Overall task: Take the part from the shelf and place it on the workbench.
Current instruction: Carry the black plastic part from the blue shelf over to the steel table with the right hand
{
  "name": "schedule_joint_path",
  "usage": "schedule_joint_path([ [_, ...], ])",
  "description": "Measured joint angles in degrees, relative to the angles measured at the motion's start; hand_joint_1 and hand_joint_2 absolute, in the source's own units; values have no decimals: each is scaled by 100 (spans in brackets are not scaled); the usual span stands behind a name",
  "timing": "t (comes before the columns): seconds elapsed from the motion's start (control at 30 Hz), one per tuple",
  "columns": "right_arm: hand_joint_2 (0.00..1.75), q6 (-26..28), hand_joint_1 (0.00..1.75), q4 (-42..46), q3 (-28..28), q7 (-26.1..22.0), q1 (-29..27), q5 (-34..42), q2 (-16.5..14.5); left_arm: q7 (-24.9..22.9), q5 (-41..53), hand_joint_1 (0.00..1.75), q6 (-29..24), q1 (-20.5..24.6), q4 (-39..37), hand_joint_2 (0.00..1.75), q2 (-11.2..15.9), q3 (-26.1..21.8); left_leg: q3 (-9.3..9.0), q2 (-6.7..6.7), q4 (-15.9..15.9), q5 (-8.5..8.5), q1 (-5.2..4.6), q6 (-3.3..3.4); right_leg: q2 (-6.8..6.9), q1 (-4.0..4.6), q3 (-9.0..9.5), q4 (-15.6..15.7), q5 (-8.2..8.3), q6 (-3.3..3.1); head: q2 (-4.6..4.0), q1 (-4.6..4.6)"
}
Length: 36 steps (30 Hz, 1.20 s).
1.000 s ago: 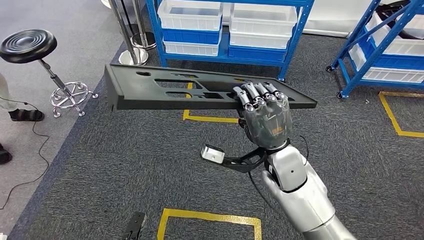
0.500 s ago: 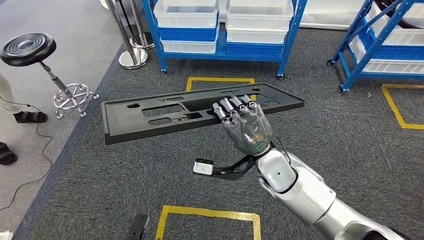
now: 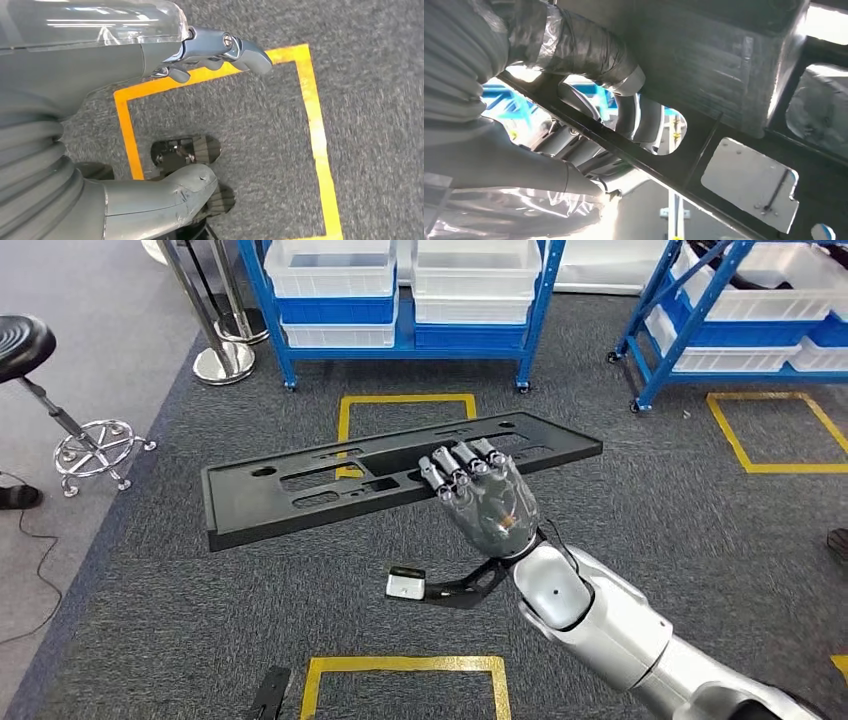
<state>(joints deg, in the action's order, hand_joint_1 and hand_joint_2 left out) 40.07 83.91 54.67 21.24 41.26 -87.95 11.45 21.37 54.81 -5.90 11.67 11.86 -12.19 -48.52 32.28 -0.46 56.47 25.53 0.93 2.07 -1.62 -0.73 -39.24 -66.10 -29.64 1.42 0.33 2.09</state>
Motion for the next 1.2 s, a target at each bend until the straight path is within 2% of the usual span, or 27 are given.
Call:
schedule_joint_path([
  [0.07,175,-1,175,-3,24,7,7,0,10,3,1,0,0,-7,0,175,-1,0,18,131,17,3,-11,6,109,-11,-313,-655,-260,31,0,3],
  [0.1,175,-1,175,-4,37,7,4,0,19,4,1,0,0,-9,0,175,-1,0,27,193,30,9,-15,4,130,-15,-369,-777,-253,42,0,2],
  [0.13,175,-1,175,-5,48,3,5,0,28,7,1,0,1,-8,-1,175,-2,1,34,252,45,18,-16,0,152,-18,-309,-674,-141,47,0,3],
  [0.17,175,-1,175,-4,54,-3,11,0,36,9,1,0,1,-5,-1,175,-3,3,36,308,66,33,-16,-9,196,-18,-145,-378,40,45,0,3],
  [0.23,175,-1,175,-3,54,-19,33,0,41,17,1,0,2,7,-1,175,-8,8,46,403,127,78,-37,-50,402,11,240,349,306,3,0,2],
  [0.3,175,-1,175,1,54,-27,51,0,45,25,1,0,1,22,-1,175,-10,13,56,480,171,111,-72,-103,494,46,381,662,359,-75,0,0],
  [0.37,175,-1,175,4,54,-32,57,0,57,27,1,0,0,32,-1,175,-10,22,52,554,177,128,-83,-151,374,48,358,664,383,-147,0,-1],
  [0.43,175,-1,175,4,54,-40,68,0,68,28,1,0,0,42,-1,175,-10,29,98,447,313,259,-61,-211,273,27,349,681,413,-211,0,-3],
  [0.47,175,-1,175,4,54,-49,75,0,70,29,1,0,0,45,-1,175,-10,31,186,336,529,410,-49,-238,226,13,346,690,428,-242,0,-4],
  [0.53,175,-1,175,5,53,-75,79,0,73,29,1,0,1,38,-1,175,-10,31,496,154,1251,788,-37,-265,118,12,332,688,441,-278,0,-6],
  [0.57,175,-1,175,5,53,-88,75,0,73,29,1,0,2,32,-1,175,-10,31,649,124,1588,905,-36,-267,54,17,327,685,444,-285,0,-5],
  [0.6,175,-1,175,4,53,-97,72,0,74,29,1,0,4,27,-1,175,-10,31,739,109,1776,922,-36,-261,-12,24,323,681,446,-287,0,-5],
  [0.63,175,-1,175,4,53,-102,69,0,74,29,1,0,6,26,-1,175,-10,31,728,98,1743,825,-37,-242,-84,31,324,675,448,-288,0,-5],
  [0.67,175,-1,175,5,53,-105,69,0,74,29,1,0,8,27,-1,175,-10,32,616,66,1492,636,-41,-210,-157,39,328,668,448,-288,0,-5],
  [0.73,175,-1,175,7,52,-111,75,0,75,30,1,0,9,35,-1,175,-2,33,279,-168,743,253,-41,-105,-291,50,330,659,455,-276,0,-3],
  [0.77,175,-1,175,7,52,-112,78,0,74,31,1,0,9,38,-1,175,6,33,157,-298,468,144,-44,-60,-352,39,316,655,465,-258,0,-4],
  [0.8,175,-1,175,7,52,-113,80,0,74,32,1,0,10,38,-1,175,12,33,97,-389,323,110,-49,-28,-411,17,291,656,482,-227,0,-4],
  [0.83,175,-1,175,7,52,-113,80,0,74,34,1,0,13,39,-1,175,18,33,78,-408,282,118,-57,-12,-470,-6,261,662,506,-185,0,-6],
  [0.87,175,-1,175,9,52,-114,77,0,78,36,1,0,15,42,-1,175,14,33,65,-346,224,109,-62,-9,-538,-18,238,677,533,-141,0,-9],
  [0.9,175,1,175,12,52,-114,74,0,83,37,1,0,18,48,-1,175,7,36,42,-267,161,93,-52,-7,-521,-12,218,677,538,-103,0,-8],
  [0.97,175,1,175,19,52,-122,96,0,96,42,1,0,20,60,1,175,-8,40,-7,-111,34,43,-19,5,-298,18,114,495,402,-44,0,7],
  [1.03,175,0,175,21,52,-133,124,0,101,43,1,0,20,57,1,175,-13,42,-19,31,-1,23,-18,25,-15,5,-149,-65,79,2,0,20],
  [1.07,175,-1,175,21,52,-140,125,0,101,43,2,0,20,56,1,175,-13,42,-16,109,3,27,-21,32,49,-13,-292,-373,-53,25,0,19],
  [1.1,175,-1,175,21,52,-149,119,0,101,41,6,0,20,55,0,175,-13,43,-14,184,10,33,-22,32,87,-35,-376,-568,-100,50,0,20],
  [1.13,175,-1,175,21,52,-159,113,0,103,40,10,0,20,55,0,175,-15,45,-12,257,20,42,-19,28,120,-60,-367,-584,-47,73,0,21],
  [1.17,175,-1,175,21,51,-168,112,0,108,39,15,0,22,57,-1,175,-17,50,-11,325,37,56,-14,17,162,-83,-257,-408,89,93,0,21],
  [1.2,175,-1,175,21,50,-178,117,0,116,38,19,0,23,59,-1,175,-21,57,-11,383,65,78,-8,-3,248,-99,-67,-84,259,105,0,22],
])
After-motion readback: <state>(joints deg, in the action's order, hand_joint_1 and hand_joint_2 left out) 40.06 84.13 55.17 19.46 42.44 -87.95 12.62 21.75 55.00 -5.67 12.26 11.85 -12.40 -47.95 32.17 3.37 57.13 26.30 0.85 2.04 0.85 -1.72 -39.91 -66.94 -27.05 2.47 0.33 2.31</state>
